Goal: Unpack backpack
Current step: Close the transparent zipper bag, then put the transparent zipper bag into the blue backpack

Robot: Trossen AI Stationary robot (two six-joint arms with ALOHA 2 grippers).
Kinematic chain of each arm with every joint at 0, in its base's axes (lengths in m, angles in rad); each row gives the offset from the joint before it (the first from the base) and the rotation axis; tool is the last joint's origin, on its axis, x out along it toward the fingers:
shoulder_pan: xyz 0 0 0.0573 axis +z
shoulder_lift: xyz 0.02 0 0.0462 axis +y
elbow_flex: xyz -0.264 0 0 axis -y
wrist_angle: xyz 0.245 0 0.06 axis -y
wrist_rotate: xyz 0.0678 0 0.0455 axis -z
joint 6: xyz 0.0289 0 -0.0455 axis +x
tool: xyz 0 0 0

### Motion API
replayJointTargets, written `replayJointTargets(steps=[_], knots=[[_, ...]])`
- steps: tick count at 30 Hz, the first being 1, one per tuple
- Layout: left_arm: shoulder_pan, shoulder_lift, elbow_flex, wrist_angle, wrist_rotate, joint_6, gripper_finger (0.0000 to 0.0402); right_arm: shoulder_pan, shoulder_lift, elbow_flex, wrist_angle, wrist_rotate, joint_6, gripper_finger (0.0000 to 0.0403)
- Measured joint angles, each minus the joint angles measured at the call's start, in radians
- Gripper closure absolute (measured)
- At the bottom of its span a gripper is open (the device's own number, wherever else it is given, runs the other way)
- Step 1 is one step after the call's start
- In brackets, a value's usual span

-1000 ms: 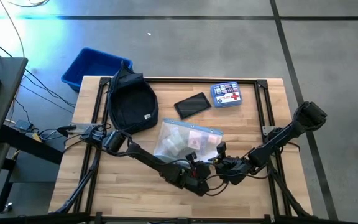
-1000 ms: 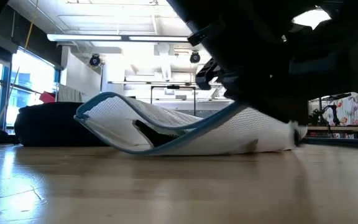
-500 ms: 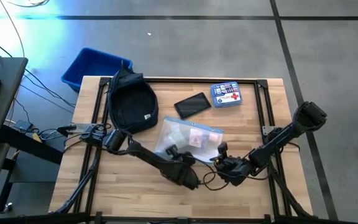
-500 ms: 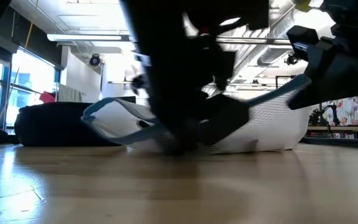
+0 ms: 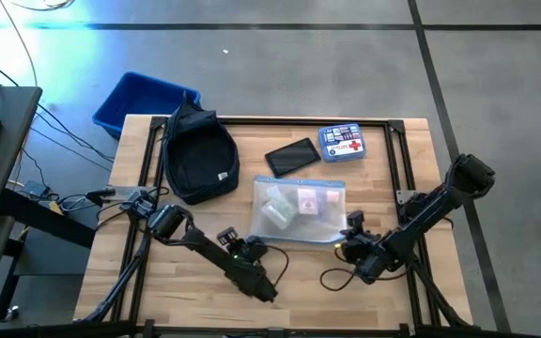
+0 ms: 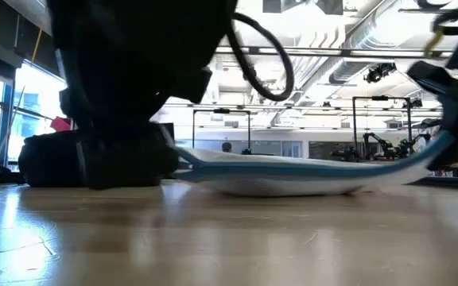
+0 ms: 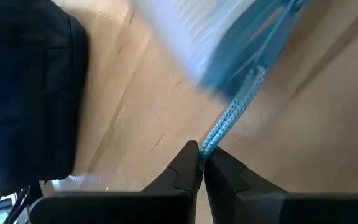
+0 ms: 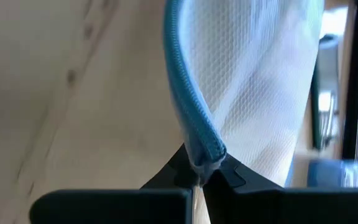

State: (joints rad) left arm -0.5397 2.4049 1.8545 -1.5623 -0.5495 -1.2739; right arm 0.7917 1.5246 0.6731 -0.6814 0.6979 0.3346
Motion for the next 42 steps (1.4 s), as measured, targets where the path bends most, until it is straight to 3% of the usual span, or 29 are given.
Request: replayJointTargets(steps=[7,13,16,21,26,33,39,42], knots=[[-0.004,-0.003,-0.081,0.008,0.089,-0.014,0.0401,0.079,-0.042,0.002,-0.14,-0.084,0.155,0.0403],[-0.009,-0.017,-0.098,0.002,0.122,-0.029,0.0401,0.114,-0.123,0.002,-0.145,-0.085,0.197,0.0403],[-0.019,-0.035,-0.077,-0.013,0.149,-0.03,0.0401,0.114,-0.137,-0.001,-0.053,-0.071,0.13,0.0403],[-0.091,-0.063,0.0,-0.014,0.189,0.005,0.0401,0.065,-0.117,-0.001,0.247,-0.04,-0.131,0.0403],[-0.176,-0.063,0.115,0.005,0.099,0.01,0.0401,-0.016,-0.067,-0.001,0.382,0.037,-0.274,0.0403],[-0.215,-0.065,0.184,0.073,-0.148,0.063,0.0401,-0.066,-0.079,0.037,0.157,0.195,-0.273,0.0378],[-0.201,-0.063,0.212,0.061,-0.191,0.07,0.0397,-0.044,-0.079,0.188,-0.319,0.224,-0.011,0.0278],[-0.183,-0.063,0.212,0.008,-0.245,-0.028,0.0397,-0.005,-0.079,0.262,-0.415,0.171,0.031,0.0223]])
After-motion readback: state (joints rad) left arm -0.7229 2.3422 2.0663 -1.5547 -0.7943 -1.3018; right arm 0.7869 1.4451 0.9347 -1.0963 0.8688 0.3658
